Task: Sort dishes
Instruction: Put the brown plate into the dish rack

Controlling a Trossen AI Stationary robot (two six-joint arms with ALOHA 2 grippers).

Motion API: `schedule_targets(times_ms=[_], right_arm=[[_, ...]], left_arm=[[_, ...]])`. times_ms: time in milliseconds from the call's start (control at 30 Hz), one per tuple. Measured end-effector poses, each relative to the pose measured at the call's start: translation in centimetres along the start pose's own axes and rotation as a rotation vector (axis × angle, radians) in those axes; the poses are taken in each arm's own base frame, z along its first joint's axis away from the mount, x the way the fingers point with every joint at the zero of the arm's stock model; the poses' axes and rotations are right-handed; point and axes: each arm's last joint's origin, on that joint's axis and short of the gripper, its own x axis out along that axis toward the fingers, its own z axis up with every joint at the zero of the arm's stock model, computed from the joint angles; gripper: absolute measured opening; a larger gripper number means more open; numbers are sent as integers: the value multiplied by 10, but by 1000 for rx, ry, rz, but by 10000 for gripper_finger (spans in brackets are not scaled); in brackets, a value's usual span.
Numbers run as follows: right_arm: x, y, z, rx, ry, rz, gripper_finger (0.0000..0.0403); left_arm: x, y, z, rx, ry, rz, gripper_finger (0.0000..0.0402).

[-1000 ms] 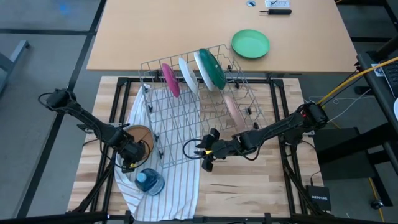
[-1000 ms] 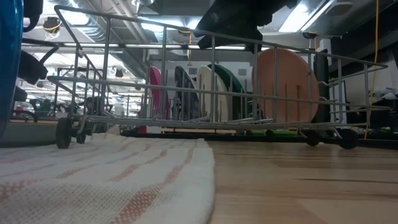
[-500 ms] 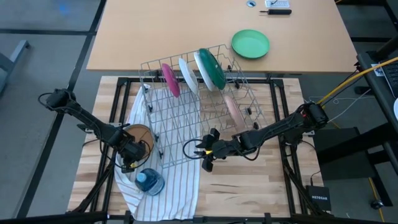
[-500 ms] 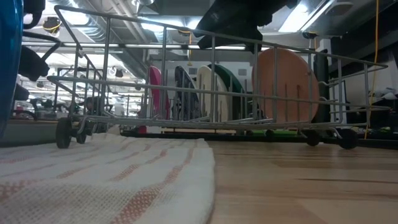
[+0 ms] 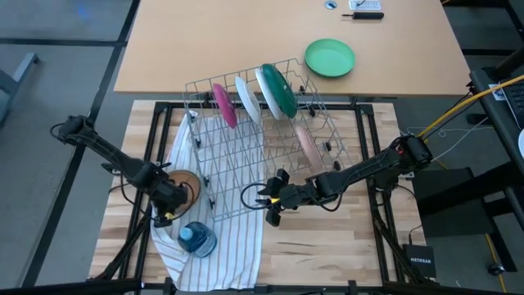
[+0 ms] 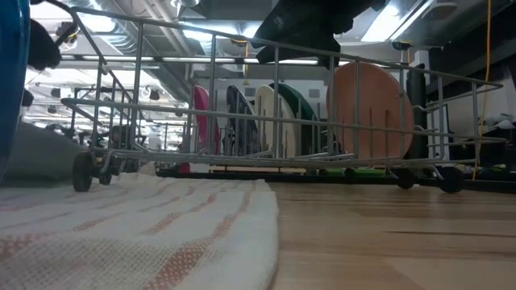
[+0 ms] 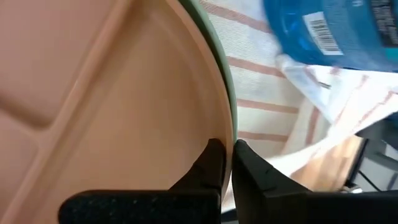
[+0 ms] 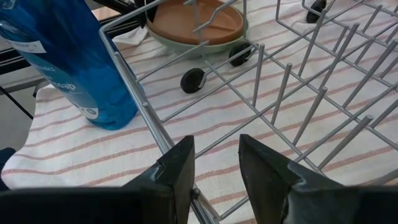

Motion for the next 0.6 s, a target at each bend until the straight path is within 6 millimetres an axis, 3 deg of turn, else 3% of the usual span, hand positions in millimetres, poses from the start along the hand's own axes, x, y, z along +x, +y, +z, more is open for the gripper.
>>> schedule_targets(times_ms=[600], right_arm=[[0, 0, 0, -1, 2, -1, 129]], left_arm=[[-14, 0, -5, -70, -69, -75, 2]])
